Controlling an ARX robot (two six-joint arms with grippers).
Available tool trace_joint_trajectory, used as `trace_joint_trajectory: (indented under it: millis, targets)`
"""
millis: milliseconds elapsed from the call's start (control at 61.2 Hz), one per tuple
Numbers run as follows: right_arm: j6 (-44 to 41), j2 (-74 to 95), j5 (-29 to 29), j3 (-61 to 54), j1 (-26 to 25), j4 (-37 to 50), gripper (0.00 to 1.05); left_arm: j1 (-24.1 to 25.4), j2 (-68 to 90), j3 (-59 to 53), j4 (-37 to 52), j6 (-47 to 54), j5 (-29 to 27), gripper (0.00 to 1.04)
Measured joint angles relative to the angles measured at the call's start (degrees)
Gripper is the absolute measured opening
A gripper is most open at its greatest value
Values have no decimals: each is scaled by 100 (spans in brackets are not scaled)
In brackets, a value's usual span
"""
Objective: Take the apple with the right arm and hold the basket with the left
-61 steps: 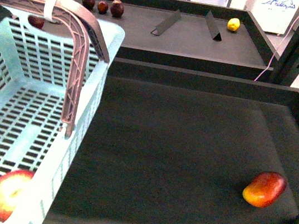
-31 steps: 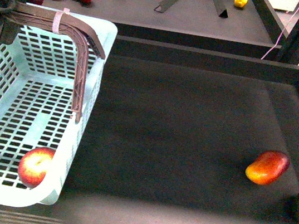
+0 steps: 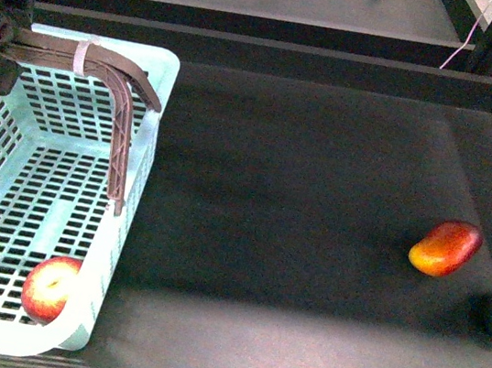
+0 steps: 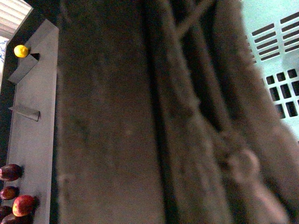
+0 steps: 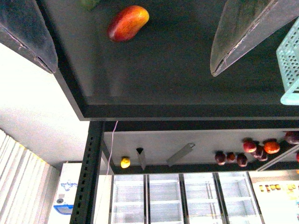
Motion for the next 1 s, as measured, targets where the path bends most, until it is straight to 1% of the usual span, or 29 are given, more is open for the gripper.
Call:
trace_joint_trajectory:
  millis: [16, 49, 327, 457, 506, 620, 686, 800, 865, 996]
  targets:
    - [0, 0, 0, 0, 0, 0, 96, 4, -7, -11, 11, 2, 0, 28]
    - [0, -2, 2, 0, 0, 0, 96, 9, -35, -42, 13, -2, 4, 32]
    - [0, -2, 2, 0, 0, 0, 96, 4, -378, -378, -111, 157, 4, 79]
    - [0, -2, 2, 0, 0, 0, 96, -11, -824, -573, -221, 188, -61, 99]
    - [0, -2, 0, 0, 0, 0, 96, -11, -1023, -651, -269, 188, -127, 97]
    - [0, -2, 2, 0, 0, 0, 96, -55, -1652, -881, -557, 481, -699, 97]
    - [0, -2, 2, 0, 0, 0, 96, -181, -2326, -1064, -785, 756, -997, 97]
    - [0, -2, 2, 0, 0, 0, 96, -461, -2997, -1187, -1231, 743, -1167, 97]
    - [0, -2, 2, 0, 0, 0, 96, -564, -3174, -1213, -1305, 706, -1169, 97]
    - [0, -2, 2, 0, 0, 0, 96, -584, -3200, -1224, -1307, 675, -1172, 97]
